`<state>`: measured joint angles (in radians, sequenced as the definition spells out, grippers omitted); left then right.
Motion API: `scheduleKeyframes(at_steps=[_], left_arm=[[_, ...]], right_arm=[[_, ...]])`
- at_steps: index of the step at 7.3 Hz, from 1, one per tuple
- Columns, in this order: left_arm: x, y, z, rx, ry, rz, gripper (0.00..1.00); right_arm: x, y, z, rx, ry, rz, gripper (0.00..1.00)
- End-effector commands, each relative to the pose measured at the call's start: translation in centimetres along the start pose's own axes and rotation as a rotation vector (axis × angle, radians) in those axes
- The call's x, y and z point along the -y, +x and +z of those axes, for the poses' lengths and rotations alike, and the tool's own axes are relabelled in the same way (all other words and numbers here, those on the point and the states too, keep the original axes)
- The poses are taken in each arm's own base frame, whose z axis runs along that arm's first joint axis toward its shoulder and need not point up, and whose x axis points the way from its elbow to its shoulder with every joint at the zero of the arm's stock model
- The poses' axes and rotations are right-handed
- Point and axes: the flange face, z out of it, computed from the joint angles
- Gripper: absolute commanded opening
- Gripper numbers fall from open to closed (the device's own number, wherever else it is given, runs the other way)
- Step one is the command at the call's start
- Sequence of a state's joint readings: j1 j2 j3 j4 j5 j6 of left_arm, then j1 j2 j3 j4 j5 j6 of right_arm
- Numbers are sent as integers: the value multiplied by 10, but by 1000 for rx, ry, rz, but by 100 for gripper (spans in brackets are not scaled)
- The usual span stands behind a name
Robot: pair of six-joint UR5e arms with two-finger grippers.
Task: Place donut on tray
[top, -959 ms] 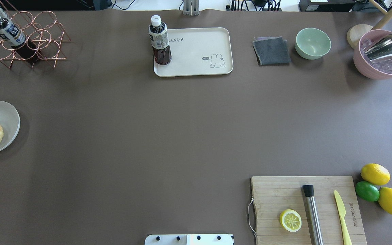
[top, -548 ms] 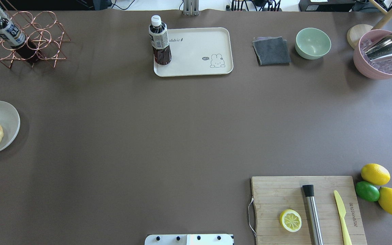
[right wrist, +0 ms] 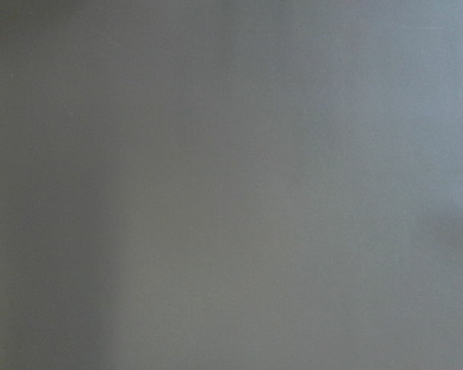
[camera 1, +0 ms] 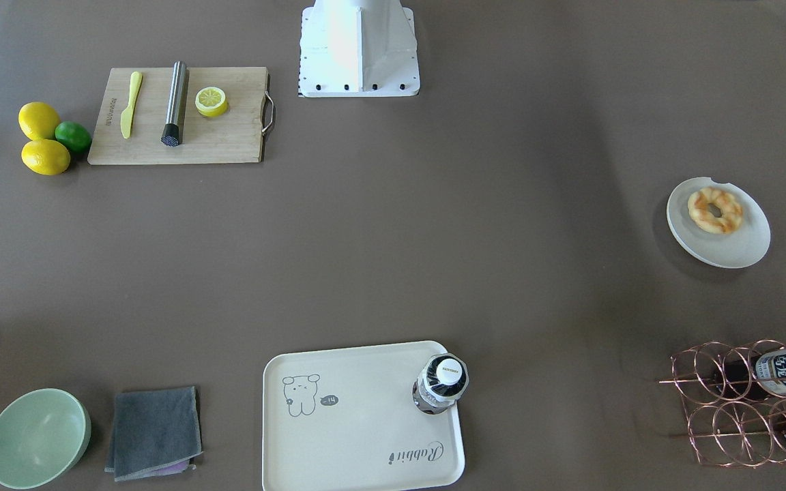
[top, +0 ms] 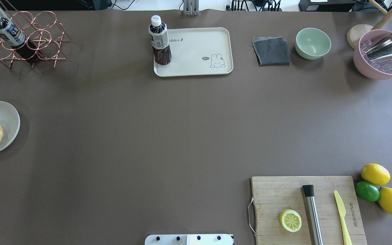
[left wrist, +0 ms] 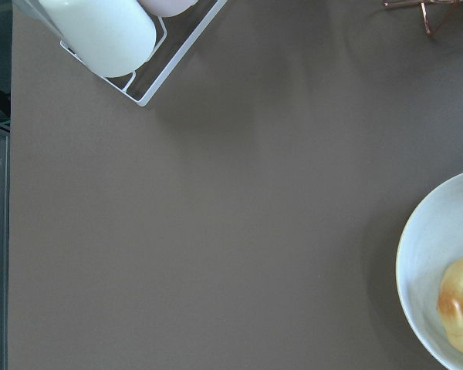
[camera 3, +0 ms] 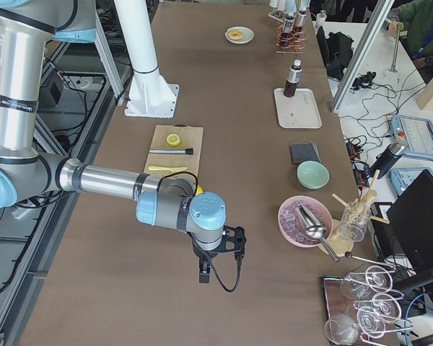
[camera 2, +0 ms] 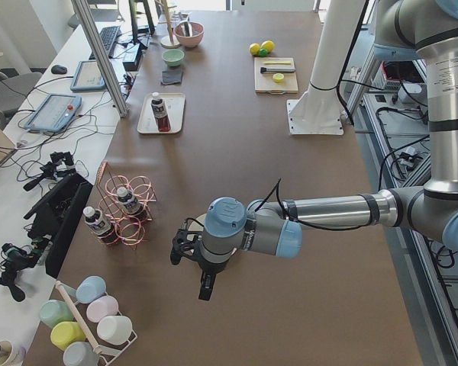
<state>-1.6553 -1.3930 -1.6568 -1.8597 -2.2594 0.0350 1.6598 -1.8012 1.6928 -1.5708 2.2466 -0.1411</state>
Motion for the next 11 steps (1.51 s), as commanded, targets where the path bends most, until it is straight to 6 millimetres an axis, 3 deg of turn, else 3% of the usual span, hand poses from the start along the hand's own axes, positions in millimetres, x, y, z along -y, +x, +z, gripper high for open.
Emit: scheduleKeyframes(at_steps=[1, 2, 4, 6, 8, 9, 10, 11], left_arm=[[-1, -1, 2, -5, 5, 6, 98], [-3, -3, 5, -11, 1, 2, 98], [1, 14, 0, -161, 72, 63, 98], [18, 22, -6, -192, 79, -92, 98], [8, 27, -1, -317, 135, -17, 98], [12, 25, 2, -325, 155, -16, 98], [53, 41, -18, -325, 200, 4, 98], [78, 57, -6, -337, 178, 38, 98]], right_arm=[[-4, 1, 2, 0, -5, 4, 100], [-4, 1, 2, 0, -5, 4, 100], [-5, 2, 3, -1, -7, 7, 100], [-4, 2, 2, -3, -6, 6, 100], [-5, 2, 3, -3, -7, 7, 100], [-5, 2, 3, -1, -7, 7, 100], [-4, 2, 2, -2, -5, 6, 100], [-3, 1, 2, -3, -4, 5, 100]])
